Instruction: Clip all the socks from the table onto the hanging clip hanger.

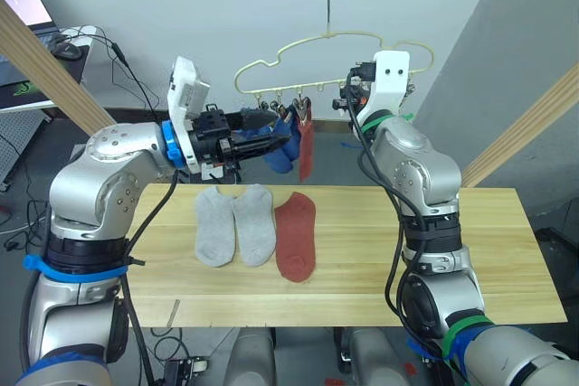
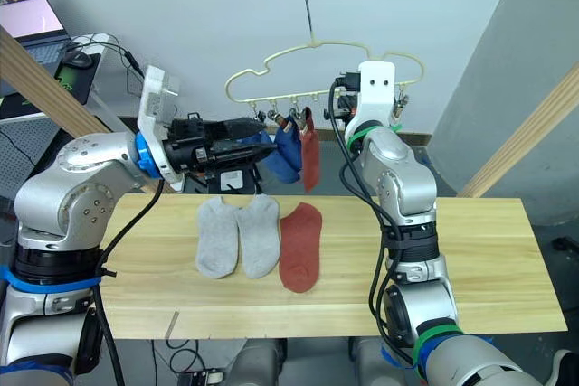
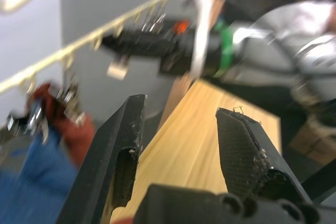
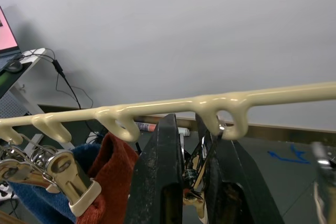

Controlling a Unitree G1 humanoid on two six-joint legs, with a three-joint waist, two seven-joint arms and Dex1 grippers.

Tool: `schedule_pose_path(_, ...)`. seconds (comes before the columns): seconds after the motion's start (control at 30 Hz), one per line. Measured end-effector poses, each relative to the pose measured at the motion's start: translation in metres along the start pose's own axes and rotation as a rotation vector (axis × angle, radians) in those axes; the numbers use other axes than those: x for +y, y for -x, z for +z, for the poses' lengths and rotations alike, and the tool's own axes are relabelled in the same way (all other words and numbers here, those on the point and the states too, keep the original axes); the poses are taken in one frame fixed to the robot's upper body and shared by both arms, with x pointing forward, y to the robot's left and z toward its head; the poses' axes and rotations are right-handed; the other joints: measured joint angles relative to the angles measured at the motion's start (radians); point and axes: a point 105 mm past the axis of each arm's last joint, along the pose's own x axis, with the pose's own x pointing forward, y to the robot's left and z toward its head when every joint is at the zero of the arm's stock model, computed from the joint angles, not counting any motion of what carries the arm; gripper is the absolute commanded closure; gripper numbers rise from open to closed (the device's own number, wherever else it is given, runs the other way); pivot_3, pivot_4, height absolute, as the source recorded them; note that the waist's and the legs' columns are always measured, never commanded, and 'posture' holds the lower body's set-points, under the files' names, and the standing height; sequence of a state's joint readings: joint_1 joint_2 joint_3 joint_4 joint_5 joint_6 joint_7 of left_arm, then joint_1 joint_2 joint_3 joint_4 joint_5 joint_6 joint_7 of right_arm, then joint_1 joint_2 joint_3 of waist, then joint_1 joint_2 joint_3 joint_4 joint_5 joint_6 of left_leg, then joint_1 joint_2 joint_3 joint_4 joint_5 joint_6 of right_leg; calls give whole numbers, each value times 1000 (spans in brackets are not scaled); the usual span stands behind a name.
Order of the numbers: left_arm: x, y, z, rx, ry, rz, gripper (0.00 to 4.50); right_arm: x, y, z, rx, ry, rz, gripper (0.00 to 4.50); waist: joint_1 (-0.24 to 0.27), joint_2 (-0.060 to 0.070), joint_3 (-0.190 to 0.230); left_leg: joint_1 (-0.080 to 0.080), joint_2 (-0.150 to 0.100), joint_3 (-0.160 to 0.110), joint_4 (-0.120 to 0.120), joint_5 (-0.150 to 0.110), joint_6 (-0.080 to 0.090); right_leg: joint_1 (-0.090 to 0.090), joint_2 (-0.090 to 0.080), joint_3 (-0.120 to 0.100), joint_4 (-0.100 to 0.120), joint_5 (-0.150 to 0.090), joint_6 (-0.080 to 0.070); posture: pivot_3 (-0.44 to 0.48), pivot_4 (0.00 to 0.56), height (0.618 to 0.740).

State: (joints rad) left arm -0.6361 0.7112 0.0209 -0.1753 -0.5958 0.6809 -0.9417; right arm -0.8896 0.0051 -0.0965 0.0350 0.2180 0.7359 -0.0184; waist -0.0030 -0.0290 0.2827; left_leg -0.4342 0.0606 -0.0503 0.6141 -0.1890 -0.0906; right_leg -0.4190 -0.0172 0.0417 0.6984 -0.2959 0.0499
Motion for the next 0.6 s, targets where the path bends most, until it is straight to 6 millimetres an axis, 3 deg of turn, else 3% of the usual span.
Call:
schedule_pose_path(0.03, -1, -3, -12, 40, 22, 9, 2102, 0, 0, 0, 2, 1, -1, 4363, 0, 0, 0, 0, 0, 0, 0, 0, 0, 0, 0, 0, 0, 0, 0, 113, 221, 740)
schedule_pose_path(0.13, -9, -14, -42, 120, 55, 18, 1542, 0, 0, 0, 13, 3, 0, 4363, 1, 0, 0, 0, 0, 0, 0, 0, 0, 0, 0, 0, 0, 0, 0, 110, 224, 740)
schedule_pose_path(0.3, -14, -36, -88, 226, 54, 50, 29, 1, 0, -2, 28, 4, 4, 4363, 2, 0, 0, 0, 0, 0, 0, 0, 0, 0, 0, 0, 0, 0, -1, 98, 229, 740)
schedule_pose_path(0.5, -9, -62, -138, 368, 3, 113, 29, 4, 2, 2, 22, 6, 12, 4363, 1, 0, 0, 0, 0, 0, 0, 0, 0, -1, 0, 0, 1, 1, -1, 68, 235, 740)
schedule_pose_path(0.6, -3, -71, -150, 404, -9, 133, 29, 5, 2, 2, 21, 7, 11, 4363, 0, 0, 0, 0, 0, 1, 0, 0, 0, -1, 0, 0, 1, 1, -1, 56, 238, 740)
